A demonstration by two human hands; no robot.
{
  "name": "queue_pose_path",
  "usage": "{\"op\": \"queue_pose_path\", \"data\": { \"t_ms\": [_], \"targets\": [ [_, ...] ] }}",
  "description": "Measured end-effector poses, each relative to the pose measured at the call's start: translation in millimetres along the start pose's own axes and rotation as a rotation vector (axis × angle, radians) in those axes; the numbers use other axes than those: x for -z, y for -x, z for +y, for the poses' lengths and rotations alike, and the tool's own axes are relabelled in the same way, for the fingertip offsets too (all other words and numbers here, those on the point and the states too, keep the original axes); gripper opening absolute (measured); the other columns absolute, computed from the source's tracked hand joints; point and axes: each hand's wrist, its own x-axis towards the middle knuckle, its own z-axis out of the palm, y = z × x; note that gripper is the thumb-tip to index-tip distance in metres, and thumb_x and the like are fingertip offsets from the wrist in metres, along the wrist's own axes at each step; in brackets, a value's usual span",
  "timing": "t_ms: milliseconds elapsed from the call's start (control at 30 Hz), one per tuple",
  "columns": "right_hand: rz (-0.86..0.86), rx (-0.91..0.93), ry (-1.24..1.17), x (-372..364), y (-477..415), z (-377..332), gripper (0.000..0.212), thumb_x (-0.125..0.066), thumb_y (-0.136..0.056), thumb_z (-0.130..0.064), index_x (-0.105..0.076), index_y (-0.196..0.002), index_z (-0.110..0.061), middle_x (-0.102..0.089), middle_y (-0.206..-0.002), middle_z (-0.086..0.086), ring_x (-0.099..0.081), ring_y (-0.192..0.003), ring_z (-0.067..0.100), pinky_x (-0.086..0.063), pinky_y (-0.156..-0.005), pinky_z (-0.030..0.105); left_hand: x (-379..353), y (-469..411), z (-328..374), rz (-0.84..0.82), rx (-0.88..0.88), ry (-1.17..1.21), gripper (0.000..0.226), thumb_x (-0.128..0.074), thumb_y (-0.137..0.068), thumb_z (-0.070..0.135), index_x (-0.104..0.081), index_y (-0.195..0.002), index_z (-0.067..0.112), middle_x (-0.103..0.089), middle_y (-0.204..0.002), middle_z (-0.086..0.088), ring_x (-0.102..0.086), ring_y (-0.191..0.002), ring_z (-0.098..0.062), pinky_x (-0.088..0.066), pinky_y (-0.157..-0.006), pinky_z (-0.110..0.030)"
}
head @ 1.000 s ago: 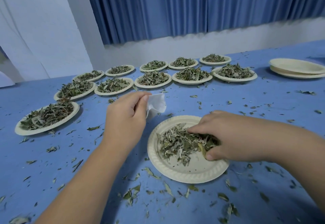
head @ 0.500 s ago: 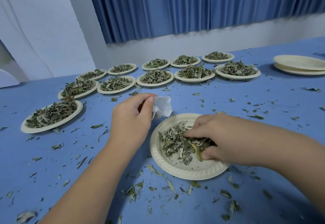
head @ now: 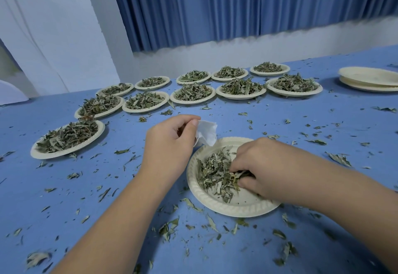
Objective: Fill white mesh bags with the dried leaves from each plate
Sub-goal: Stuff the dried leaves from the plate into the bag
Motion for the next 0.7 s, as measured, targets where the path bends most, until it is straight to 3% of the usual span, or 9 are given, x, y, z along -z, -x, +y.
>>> {"op": "queue_pose_path", "data": {
  "t_ms": [233, 367, 533, 633, 700],
  "targets": [
    [0.059, 0.019, -0.02, -1, 2, 0, 0.016, -0.051, -0.087, -0.022, -0.057, -0.077, -0.012, -0.053, -0.077, 0.0, -0.055, -0.075, 0.018, -0.051, -0.067, 0.039, -1, 0, 1, -0.01, 0.006, -0.008, 0.025, -0.058, -0.096, 0.024, -0.065, -0.08, 0.042, -0.067, -0.073, 0.012, -0.063, -0.068, -0.012, -0.051, -0.063, -0.028],
    [0.112, 0.009, -0.152, 0, 3, 6, 0.016, -0.056, -0.086, -0.025, -0.068, -0.09, -0.015, -0.064, -0.086, 0.0, -0.059, -0.082, 0.015, -0.053, -0.073, 0.039, -1, 0, 3, -0.009, 0.007, 0.0, 0.025, -0.059, -0.095, 0.023, -0.065, -0.079, 0.041, -0.067, -0.073, 0.01, -0.062, -0.066, -0.014, -0.048, -0.059, -0.025],
    [0.186, -0.059, -0.412, 6, 7, 19, 0.013, -0.069, -0.082, -0.034, -0.072, -0.095, -0.037, -0.063, -0.086, -0.025, -0.058, -0.083, -0.006, -0.048, -0.073, 0.014, -1, -1, 3, -0.046, 0.044, 0.009, 0.027, -0.06, -0.093, 0.018, -0.069, -0.075, 0.036, -0.067, -0.069, 0.004, -0.058, -0.056, -0.007, -0.047, -0.053, -0.021],
    [0.216, -0.095, -0.547, 9, 9, 25, 0.013, -0.073, -0.079, -0.034, -0.068, -0.084, -0.045, -0.065, -0.08, -0.026, -0.06, -0.074, -0.007, -0.046, -0.066, 0.009, 0, -2, 2, -0.122, 0.057, 0.002, 0.025, -0.059, -0.092, 0.015, -0.071, -0.079, 0.032, -0.06, -0.056, 0.009, -0.048, -0.046, -0.003, -0.039, -0.045, -0.017],
    [0.249, -0.115, -0.62, 11, 9, 27, 0.009, -0.075, -0.077, -0.033, -0.07, -0.079, -0.041, -0.067, -0.077, -0.024, -0.061, -0.07, -0.007, -0.046, -0.063, 0.009, 0, -2, 1, -0.151, 0.039, -0.042, 0.02, -0.058, -0.091, 0.017, -0.07, -0.087, 0.032, -0.052, -0.049, 0.018, -0.043, -0.042, 0.0, -0.033, -0.044, -0.01]
  ]
}}
